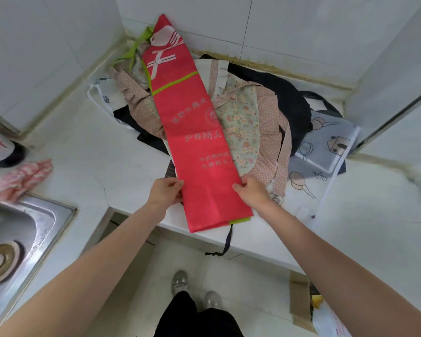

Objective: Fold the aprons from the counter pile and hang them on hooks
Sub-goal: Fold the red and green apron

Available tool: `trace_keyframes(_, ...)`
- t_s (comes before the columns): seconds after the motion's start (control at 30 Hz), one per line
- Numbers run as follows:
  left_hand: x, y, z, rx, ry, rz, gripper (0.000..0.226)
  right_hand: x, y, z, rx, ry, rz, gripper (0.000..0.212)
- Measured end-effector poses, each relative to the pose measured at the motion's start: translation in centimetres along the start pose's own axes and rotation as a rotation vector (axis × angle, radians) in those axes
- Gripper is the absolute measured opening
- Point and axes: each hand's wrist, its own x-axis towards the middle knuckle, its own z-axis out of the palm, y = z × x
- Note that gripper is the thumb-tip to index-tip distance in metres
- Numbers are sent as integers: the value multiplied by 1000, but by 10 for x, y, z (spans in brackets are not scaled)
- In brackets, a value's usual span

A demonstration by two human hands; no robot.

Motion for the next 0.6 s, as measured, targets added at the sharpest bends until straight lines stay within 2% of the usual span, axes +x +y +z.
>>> trace_keyframes(0.07, -2, -1, 3, -56, -7, -36, 12, -2, 4, -1, 115, -25, 12, 29)
trace_keyframes(0.13, -1, -4, 6, -59, -20, -29, 13, -7, 8, -3, 227, -96, 57, 25)
trace_keyframes(0.2, 3, -6, 8, -9, -3, 2, 19, -10, 13, -4, 324, -136, 141, 32)
trace_keyframes(0.27, 4, -6, 9, 68, -3, 70, 22, -11, 17, -4, 354, -108, 189, 35)
trace_keyframes(0.43, 4, -13, 11, 233, 18, 188, 19, -11, 19, -8, 411, -148, 233, 35)
trace_keyframes(0.53, -4, -22, 11, 434, 182, 421, 34, -10, 20, -5, 352, -123, 196, 31)
trace_keyframes(0.6, -12, -29, 8, 595, 161, 702, 46, -10, 21, -3, 322, -104, 180, 29)
